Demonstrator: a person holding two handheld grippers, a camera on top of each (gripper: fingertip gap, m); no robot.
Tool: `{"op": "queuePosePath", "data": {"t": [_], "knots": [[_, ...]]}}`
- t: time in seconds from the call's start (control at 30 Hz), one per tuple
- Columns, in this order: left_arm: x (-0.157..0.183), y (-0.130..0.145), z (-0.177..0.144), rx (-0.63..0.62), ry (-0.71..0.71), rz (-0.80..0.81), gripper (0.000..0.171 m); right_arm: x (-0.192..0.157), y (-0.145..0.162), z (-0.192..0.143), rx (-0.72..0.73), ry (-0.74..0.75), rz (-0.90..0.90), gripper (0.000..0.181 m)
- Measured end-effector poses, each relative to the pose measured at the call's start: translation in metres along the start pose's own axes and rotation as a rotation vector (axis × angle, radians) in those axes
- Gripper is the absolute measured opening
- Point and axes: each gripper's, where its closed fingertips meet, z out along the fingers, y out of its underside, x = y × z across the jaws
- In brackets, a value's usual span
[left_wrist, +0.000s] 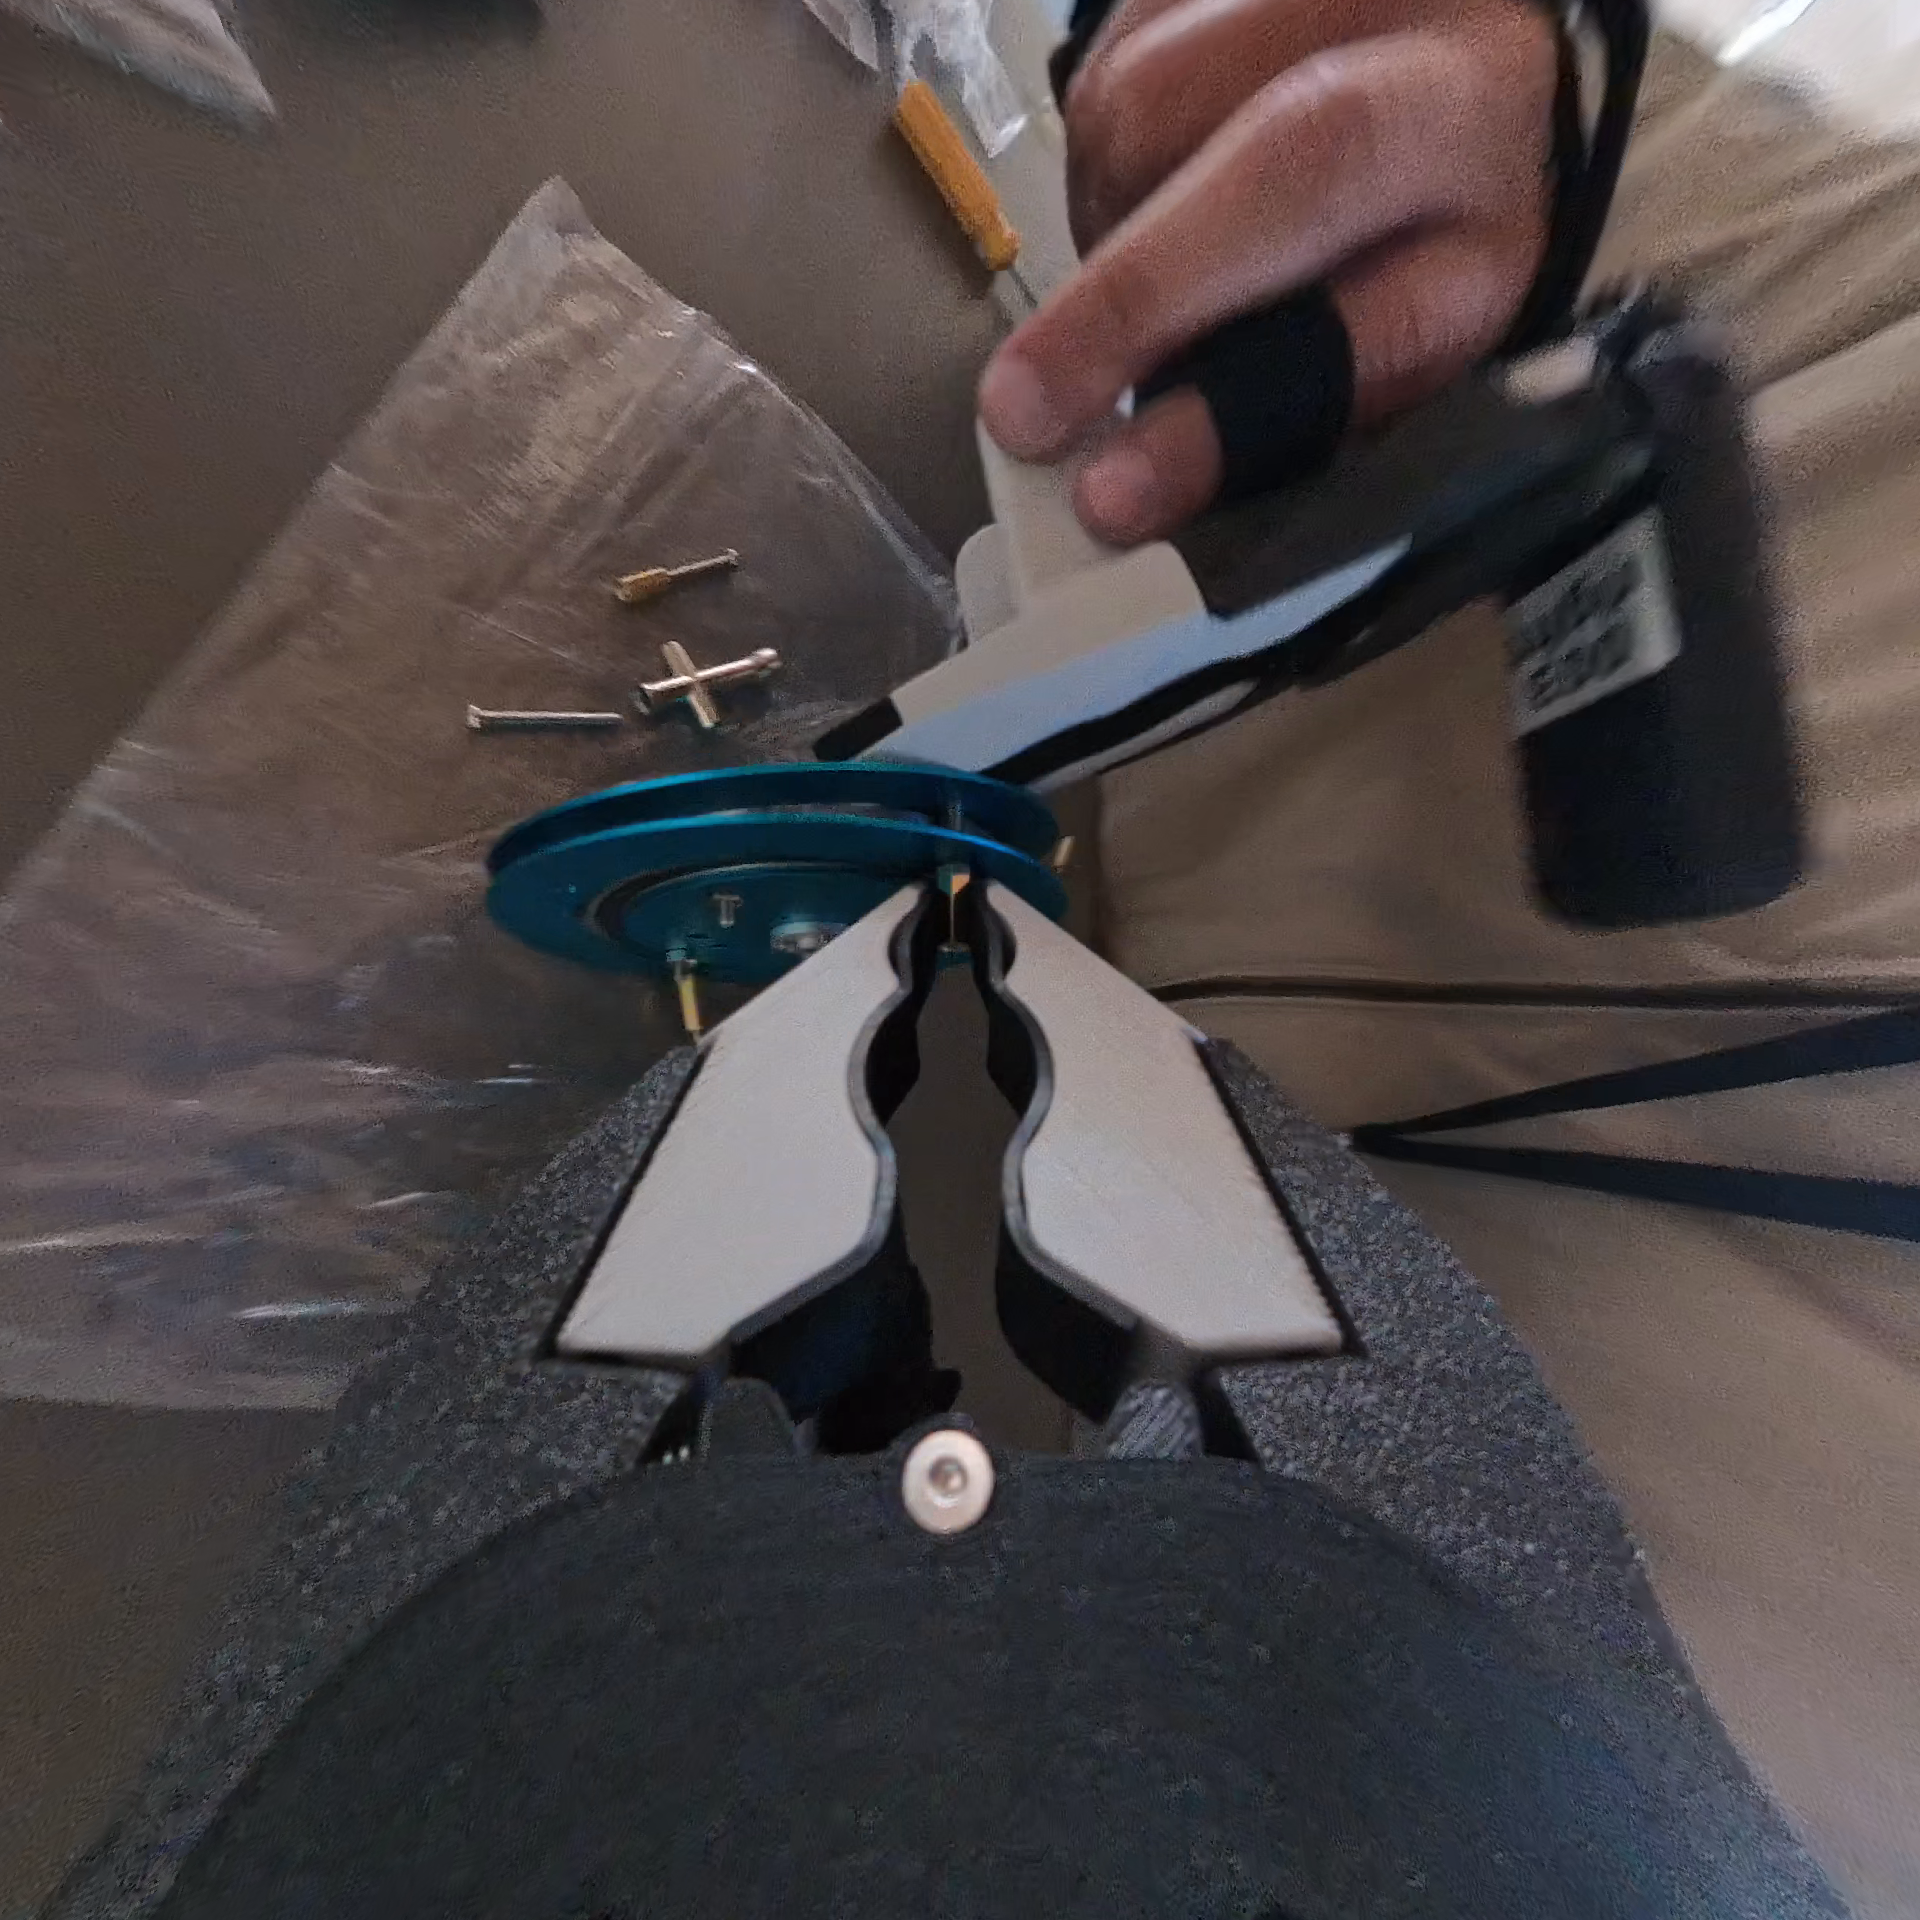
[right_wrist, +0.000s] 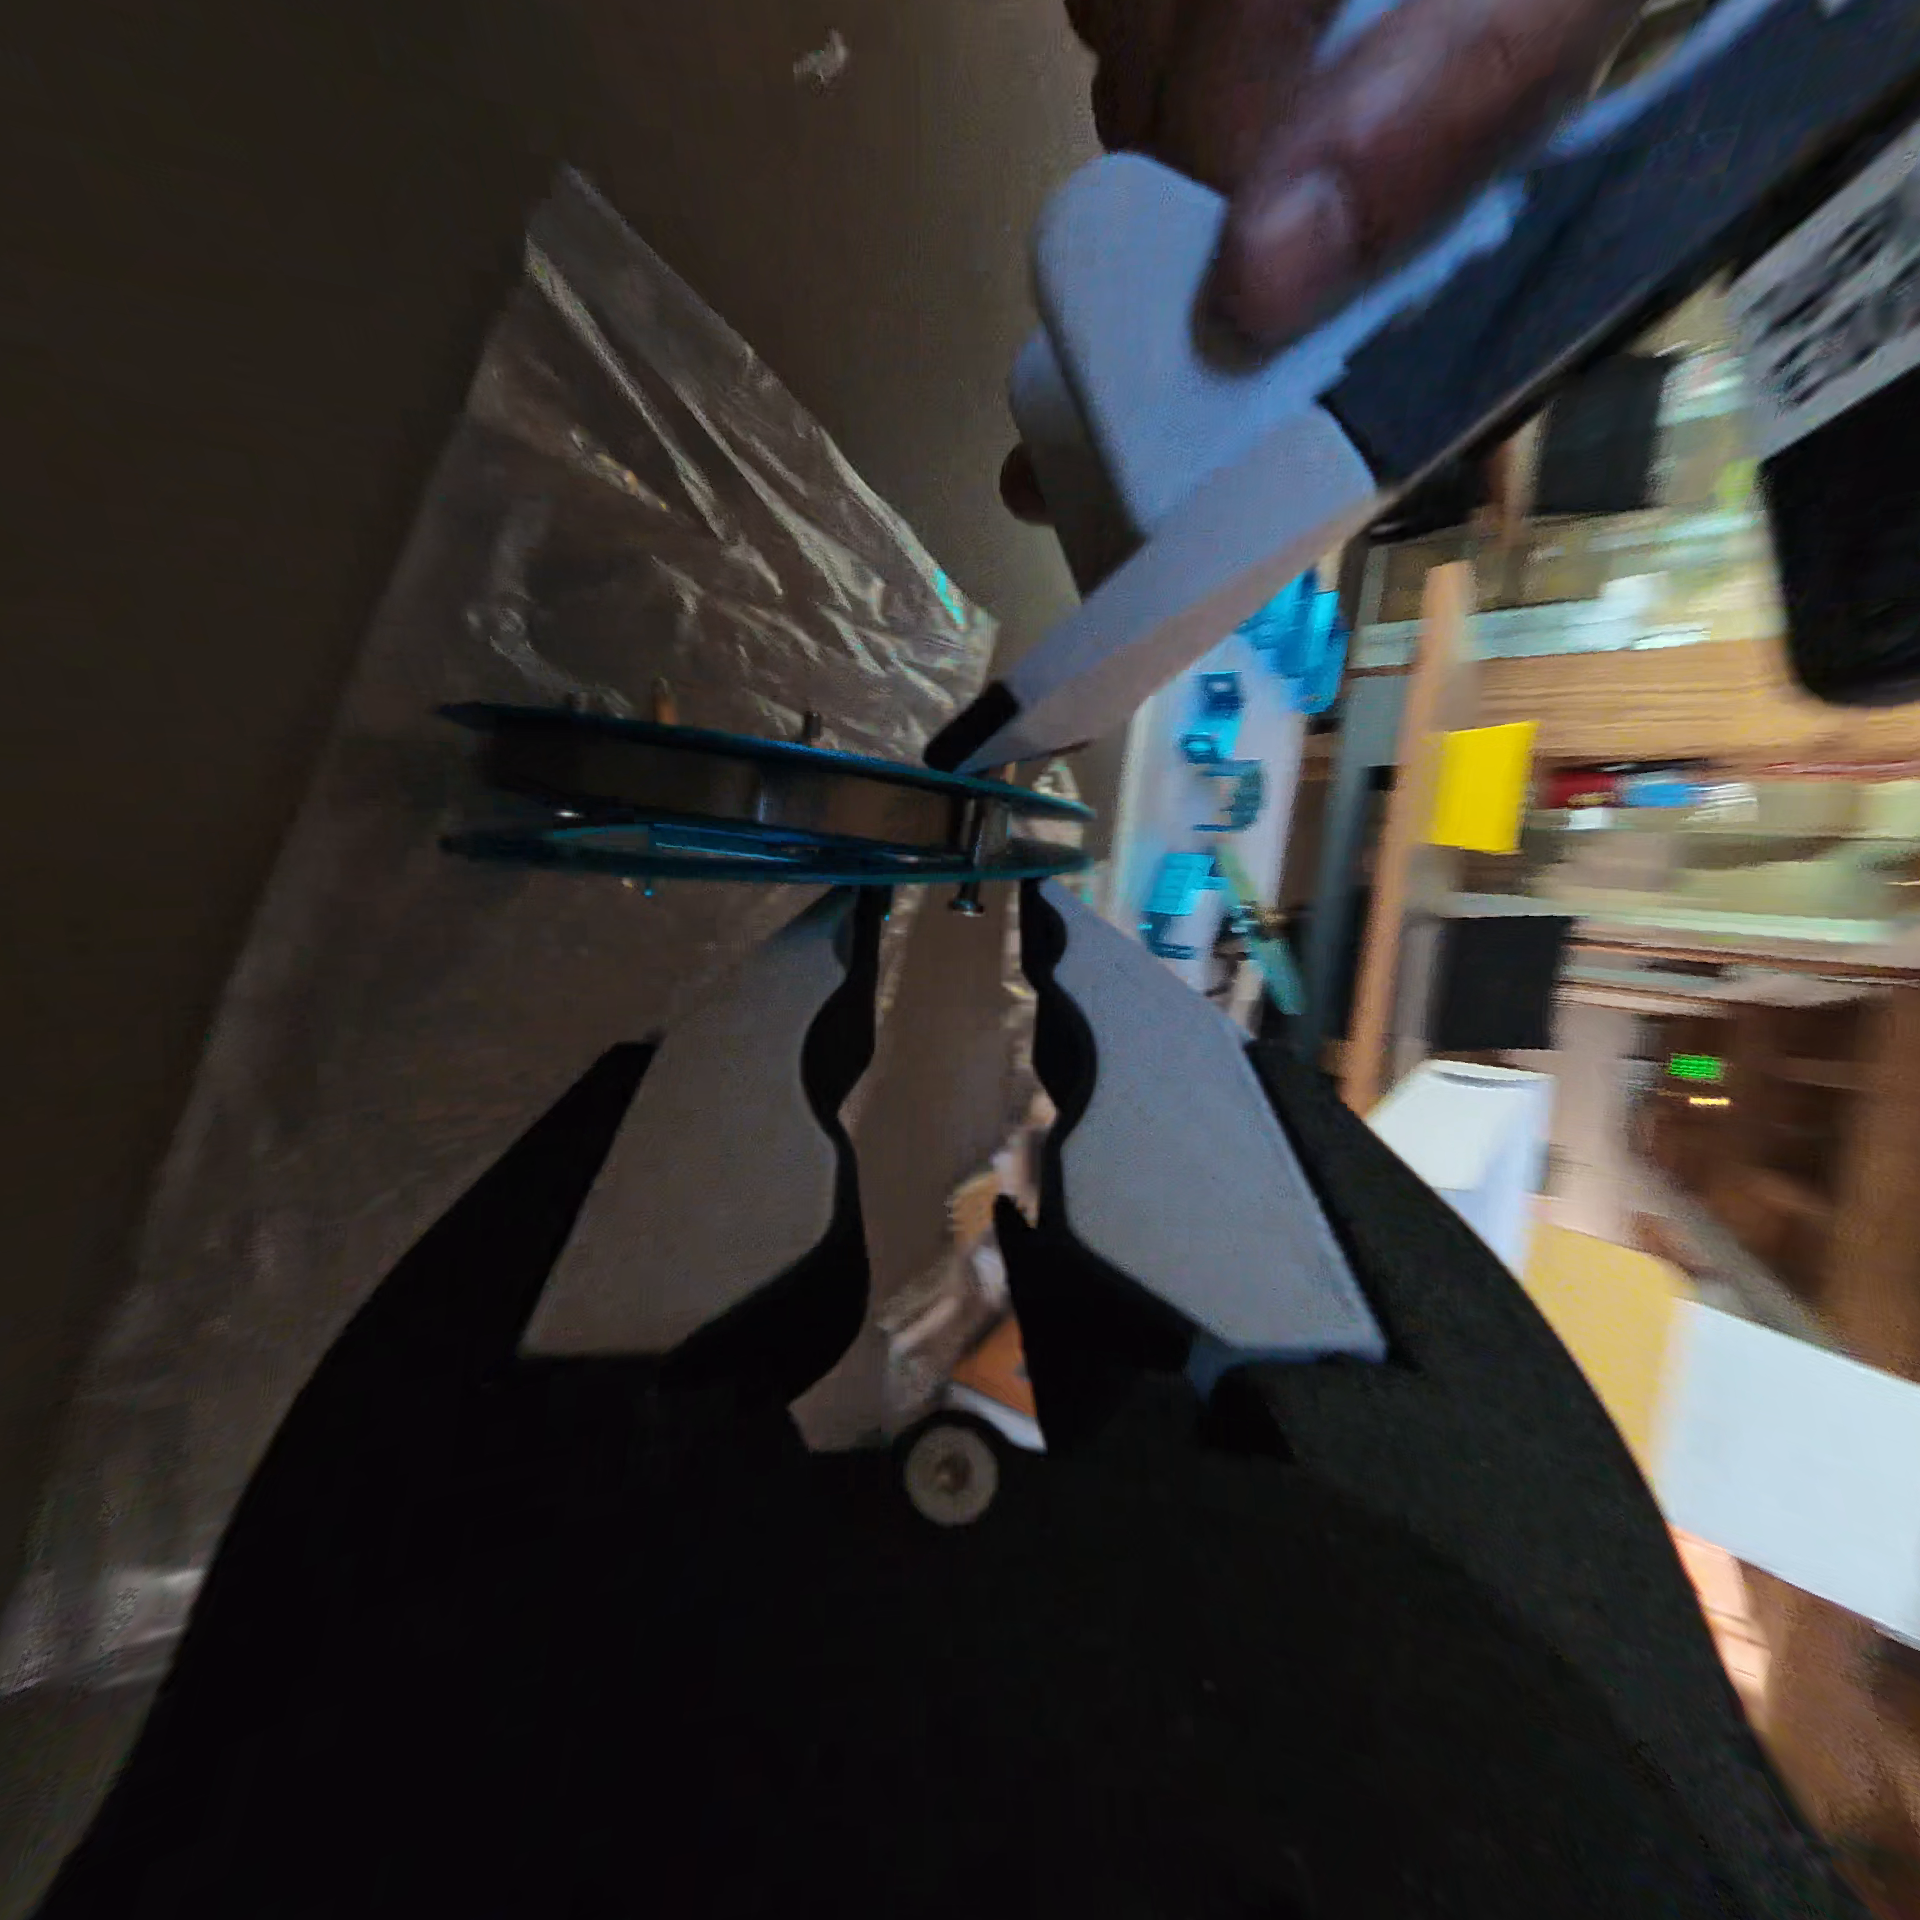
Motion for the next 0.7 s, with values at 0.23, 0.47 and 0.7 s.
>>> {"op": "queuePosePath", "data": {"t": [0.23,0.47,0.7], "knots": [[0.002,-0.003,0.000,0.035,0.169,-0.139,0.004,0.000,0.002,-0.003,-0.042,0.156,-0.112,0.018],[0.000,-0.006,-0.001,0.088,0.133,-0.107,0.005,0.005,-0.002,-0.011,-0.017,0.180,-0.067,0.004],[-0.005,-0.009,0.001,0.045,-0.308,0.460,0.004,0.000,0.002,-0.012,-0.019,-0.164,0.226,0.002]]}}
